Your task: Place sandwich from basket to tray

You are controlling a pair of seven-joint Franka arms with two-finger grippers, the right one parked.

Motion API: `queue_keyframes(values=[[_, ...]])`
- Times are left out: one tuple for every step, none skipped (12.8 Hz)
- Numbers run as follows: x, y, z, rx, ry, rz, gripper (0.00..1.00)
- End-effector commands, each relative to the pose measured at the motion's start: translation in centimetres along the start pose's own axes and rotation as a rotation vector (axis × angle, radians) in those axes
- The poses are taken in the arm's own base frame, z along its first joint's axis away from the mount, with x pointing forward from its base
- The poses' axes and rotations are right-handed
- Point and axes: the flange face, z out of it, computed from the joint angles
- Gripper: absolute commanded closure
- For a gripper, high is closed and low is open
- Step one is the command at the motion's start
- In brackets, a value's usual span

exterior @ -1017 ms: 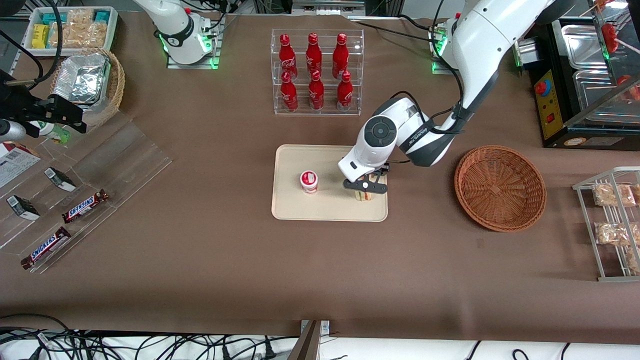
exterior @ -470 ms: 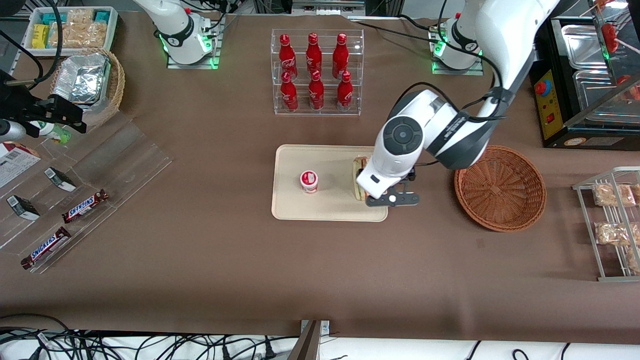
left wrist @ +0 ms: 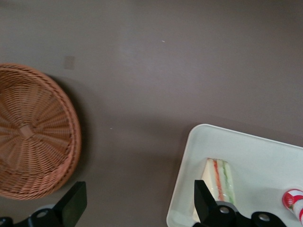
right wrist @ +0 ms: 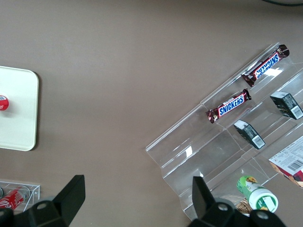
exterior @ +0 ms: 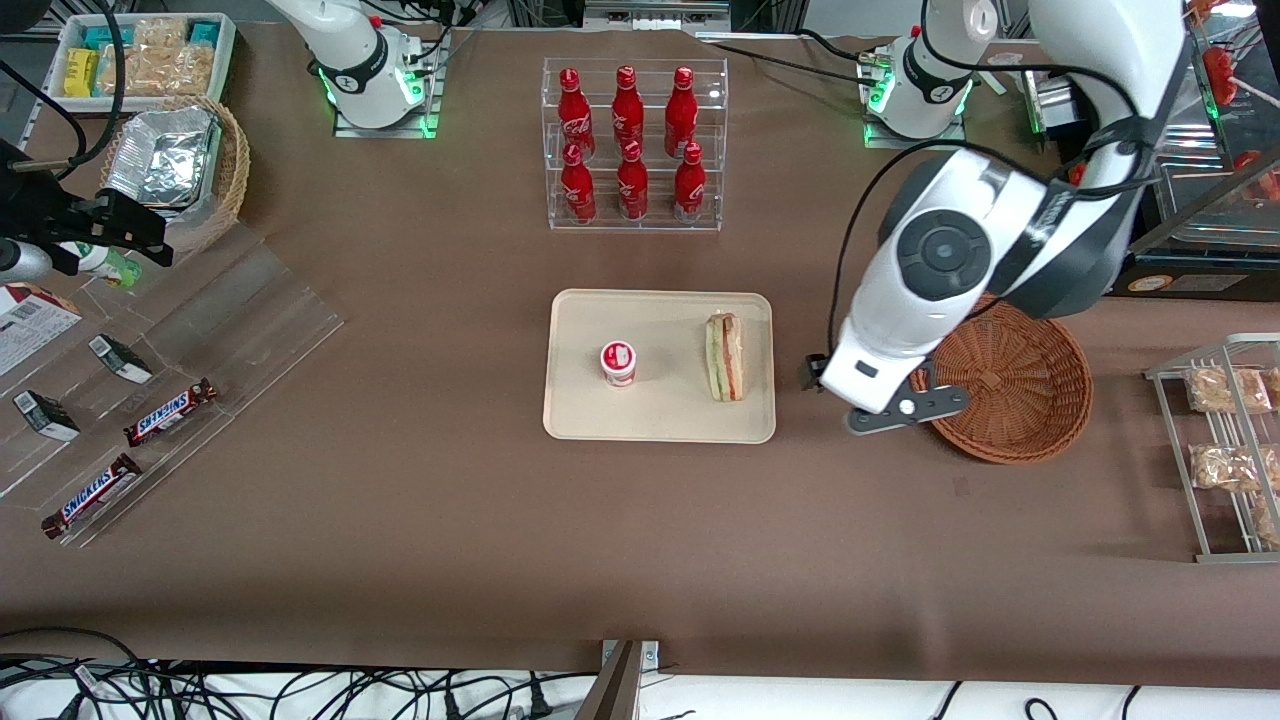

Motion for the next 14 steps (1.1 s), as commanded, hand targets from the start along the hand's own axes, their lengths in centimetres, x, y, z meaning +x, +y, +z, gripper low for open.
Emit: queue_keyframes(values=[[-0.7, -1.1, -1.2, 0.016, -0.026, -0.015, 0.0], [-0.6, -1.3, -1.2, 0.017, -0.027, -0.019, 0.0], [-0.5, -1.6, -1.3, 0.018, -0.028, -0.024, 0.0], [-0.7, -1.8, -1.7, 0.018, -0.023, -0.025, 0.0], [-0.9, -2.4, -2.9, -0.002, -0.024, -0.021, 0.0], [-0.9, -3.5, -3.9, -0.014, -0.024, 0.004, 0.0], [-0.9, -5.5, -4.9, -0.019, -0.024, 0.022, 0.0], [-1.0, -7.4, -5.4, -0.024, -0.039, 0.049, 0.0], [-0.9, -9.4, -6.2, -0.028, -0.048, 0.083, 0.0], [-0.8, -11.1, -6.8, -0.028, -0.062, 0.113, 0.0], [-0.6, -13.2, -7.9, -0.047, -0.067, 0.138, 0.0], [-0.4, -15.4, -8.8, -0.063, -0.076, 0.164, 0.0], [-0.3, -17.2, -9.7, -0.079, -0.081, 0.194, 0.0], [-0.5, -18.7, -10.5, -0.087, -0.084, 0.223, 0.0]])
